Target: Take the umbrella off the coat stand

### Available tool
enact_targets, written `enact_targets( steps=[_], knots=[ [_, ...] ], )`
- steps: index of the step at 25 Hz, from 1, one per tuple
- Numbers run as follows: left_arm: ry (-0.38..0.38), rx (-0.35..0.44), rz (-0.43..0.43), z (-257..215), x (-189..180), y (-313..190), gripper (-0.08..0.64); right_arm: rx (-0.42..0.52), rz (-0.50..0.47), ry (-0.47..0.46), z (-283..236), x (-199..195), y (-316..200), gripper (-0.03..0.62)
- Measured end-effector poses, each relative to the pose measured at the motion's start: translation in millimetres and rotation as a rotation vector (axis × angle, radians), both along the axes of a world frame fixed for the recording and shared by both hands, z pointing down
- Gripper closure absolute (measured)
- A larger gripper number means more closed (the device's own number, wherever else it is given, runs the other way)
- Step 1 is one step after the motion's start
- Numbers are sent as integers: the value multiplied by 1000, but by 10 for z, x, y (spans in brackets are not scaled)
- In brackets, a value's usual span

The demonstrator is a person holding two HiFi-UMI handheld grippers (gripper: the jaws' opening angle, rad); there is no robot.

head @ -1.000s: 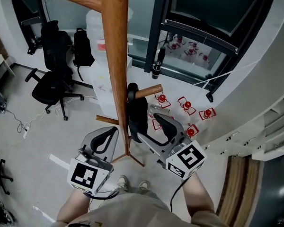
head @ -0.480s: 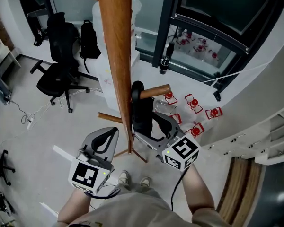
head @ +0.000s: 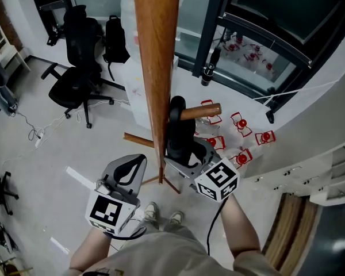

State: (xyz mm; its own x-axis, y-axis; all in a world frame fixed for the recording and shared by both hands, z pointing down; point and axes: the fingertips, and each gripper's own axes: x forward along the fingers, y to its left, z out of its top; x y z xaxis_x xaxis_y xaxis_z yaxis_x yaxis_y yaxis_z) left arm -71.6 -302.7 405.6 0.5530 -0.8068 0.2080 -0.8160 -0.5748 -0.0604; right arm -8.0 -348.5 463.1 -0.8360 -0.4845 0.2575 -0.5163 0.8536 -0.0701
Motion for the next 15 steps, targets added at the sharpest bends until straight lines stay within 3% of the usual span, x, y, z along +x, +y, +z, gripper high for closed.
enact_targets(
  steps=[15],
  knots=[
    [-2,-3,13,40,-26,50,552,44,80,19,-29,78,24,341]
  ],
)
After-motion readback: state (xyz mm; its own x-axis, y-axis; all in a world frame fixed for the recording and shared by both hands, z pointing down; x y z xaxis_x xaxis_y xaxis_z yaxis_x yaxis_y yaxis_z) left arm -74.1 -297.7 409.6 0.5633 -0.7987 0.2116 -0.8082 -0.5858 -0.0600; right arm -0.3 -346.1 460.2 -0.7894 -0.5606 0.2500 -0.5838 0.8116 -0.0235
